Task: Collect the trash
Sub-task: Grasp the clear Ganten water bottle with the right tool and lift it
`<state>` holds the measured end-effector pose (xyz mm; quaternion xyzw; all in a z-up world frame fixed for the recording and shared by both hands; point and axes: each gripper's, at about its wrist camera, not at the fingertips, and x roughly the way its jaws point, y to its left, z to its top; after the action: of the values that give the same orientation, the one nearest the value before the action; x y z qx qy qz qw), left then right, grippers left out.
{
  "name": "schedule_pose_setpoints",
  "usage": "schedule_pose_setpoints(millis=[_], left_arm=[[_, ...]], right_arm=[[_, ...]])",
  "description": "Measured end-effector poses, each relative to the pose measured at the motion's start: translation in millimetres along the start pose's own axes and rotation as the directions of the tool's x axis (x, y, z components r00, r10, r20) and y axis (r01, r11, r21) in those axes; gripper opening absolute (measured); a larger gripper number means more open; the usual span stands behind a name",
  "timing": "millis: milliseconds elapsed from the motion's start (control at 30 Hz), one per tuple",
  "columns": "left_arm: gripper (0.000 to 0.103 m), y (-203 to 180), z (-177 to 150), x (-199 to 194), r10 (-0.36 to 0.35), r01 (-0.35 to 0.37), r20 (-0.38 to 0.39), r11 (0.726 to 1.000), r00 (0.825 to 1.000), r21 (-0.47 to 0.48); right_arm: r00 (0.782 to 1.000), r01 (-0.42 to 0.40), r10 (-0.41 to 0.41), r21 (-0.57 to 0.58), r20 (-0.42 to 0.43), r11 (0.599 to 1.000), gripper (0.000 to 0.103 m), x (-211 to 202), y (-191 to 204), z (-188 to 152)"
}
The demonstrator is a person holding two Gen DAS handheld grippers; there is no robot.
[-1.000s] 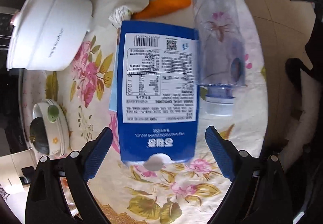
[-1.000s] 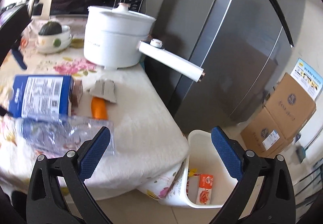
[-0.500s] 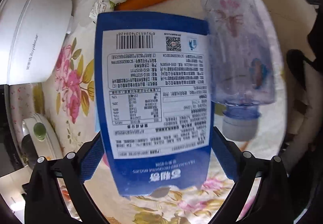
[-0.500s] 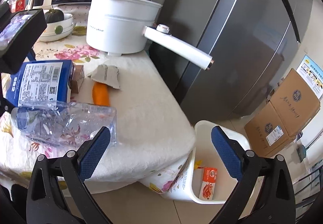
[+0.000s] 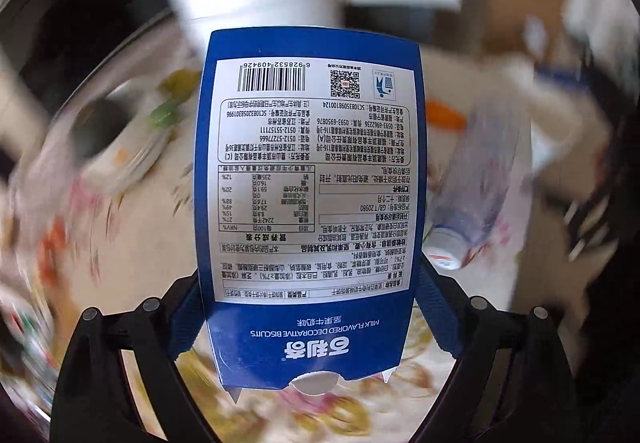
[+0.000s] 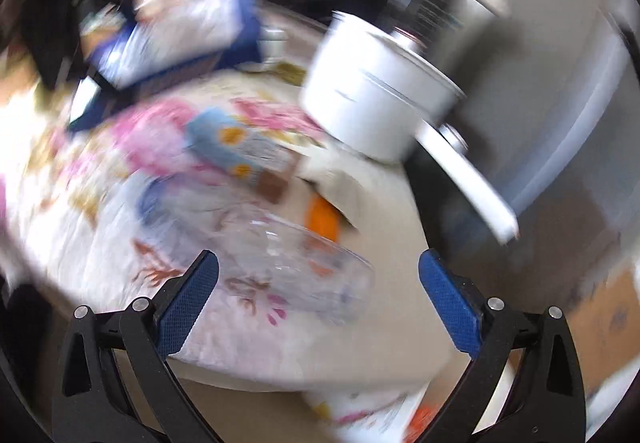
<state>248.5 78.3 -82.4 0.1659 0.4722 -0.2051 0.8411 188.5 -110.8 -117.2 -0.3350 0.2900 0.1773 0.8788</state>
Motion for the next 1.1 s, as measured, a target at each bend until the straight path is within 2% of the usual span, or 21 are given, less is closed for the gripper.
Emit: schedule_pose_setpoints(millis=[33,67,100,133,200,267,333,400,467,533,567,600,633,667,700,767,867,967,1100], left_arm=[[0.088,10.0,-11.2,-11.9,-0.011,0.016,0.049,0.995,0.999,-0.100],[0.088,15.3,-18.7,-17.8,-0.012,0.025,0.079,0.987,0.997,-0.158],[0.088,23.8,-30.2,-27.9,-0.017,0.049,0.130,0.968,0.991,-0.246],[0.088,27.7,-36.2,-32.3,-0.024,0.070,0.158,0.954,0.987,-0.291],[0.088,35.2,-49.1,-45.3,-0.057,0.161,0.253,0.896,0.966,-0.414],[0.088,44.1,-63.4,-50.2,-0.093,0.264,0.347,0.832,0.933,-0.488],[0.088,53.3,-67.9,-45.2,-0.109,0.326,0.403,0.789,0.909,-0.521],[0.088,57.4,-77.1,-40.0,-0.114,0.351,0.420,0.760,0.900,-0.546],[0.088,59.2,-78.9,-34.9,-0.131,0.359,0.407,0.750,0.904,-0.555],[0.088,62.2,-80.8,-34.7,-0.133,0.358,0.408,0.758,0.903,-0.545],[0.088,60.9,-78.1,-35.7,-0.129,0.356,0.414,0.765,0.901,-0.537],[0.088,61.3,-76.0,-35.9,-0.130,0.361,0.422,0.767,0.897,-0.530],[0.088,61.0,-73.9,-37.5,-0.134,0.371,0.434,0.766,0.891,-0.526],[0.088,63.8,-75.3,-37.3,-0.136,0.377,0.440,0.764,0.887,-0.523],[0.088,65.3,-76.9,-36.2,-0.134,0.378,0.444,0.764,0.886,-0.523],[0.088,67.8,-81.6,-33.6,-0.126,0.377,0.447,0.757,0.885,-0.533],[0.088,74.6,-86.8,-29.2,-0.124,0.380,0.441,0.737,0.889,-0.558],[0.088,78.2,-91.0,-28.7,-0.110,0.373,0.438,0.725,0.892,-0.578],[0.088,79.3,-94.6,-34.5,-0.100,0.377,0.450,0.719,0.887,-0.584]], right_arm=[[1.000,-0.031,0.031,-0.061,-0.007,0.998,0.096,2.8,3.4,3.5],[0.998,-0.056,0.054,-0.092,-0.017,0.994,0.096,5.3,3.6,6.2],[0.996,-0.082,0.080,-0.117,-0.025,0.990,0.096,8.4,3.3,9.3],[0.994,-0.111,0.107,-0.152,-0.038,0.982,0.096,13.9,3.0,13.3],[0.991,-0.126,0.114,-0.210,-0.066,0.970,0.096,24.6,6.8,17.5],[0.988,-0.140,0.114,-0.286,-0.105,0.948,0.096,36.4,16.4,19.1],[0.985,-0.146,0.101,-0.360,-0.140,0.921,0.096,48.6,30.9,18.6],[0.989,-0.135,0.098,-0.392,-0.114,0.910,0.096,51.3,39.0,21.8],[0.983,-0.164,0.121,-0.368,-0.138,0.915,0.096,58.8,39.1,31.3],[0.974,-0.204,0.157,-0.323,-0.166,0.924,0.096,66.4,36.4,38.5],[0.964,-0.237,0.189,-0.286,-0.186,0.928,0.088,69.8,33.6,41.6],[0.949,-0.285,0.238,-0.233,-0.209,0.930,0.069,73.8,30.0,44.7],[0.934,-0.309,0.268,-0.156,-0.237,0.938,0.064,79.5,26.1,48.4],[0.931,-0.308,0.272,-0.120,-0.244,0.944,0.050,82.6,25.3,49.8],[0.934,-0.295,0.263,-0.109,-0.241,0.949,0.045,84.0,25.6,49.4],[0.935,-0.286,0.271,-0.037,-0.231,0.957,0.044,84.8,23.7,49.9],[0.927,-0.308,0.315,0.066,-0.202,0.949,0.044,78.8,23.0,49.6],[0.925,-0.325,0.343,0.124,-0.166,0.938,0.044,68.9,27.3,50.6],[0.929,-0.330,0.350,0.162,-0.117,0.930,0.044,57.6,33.2,58.0]])
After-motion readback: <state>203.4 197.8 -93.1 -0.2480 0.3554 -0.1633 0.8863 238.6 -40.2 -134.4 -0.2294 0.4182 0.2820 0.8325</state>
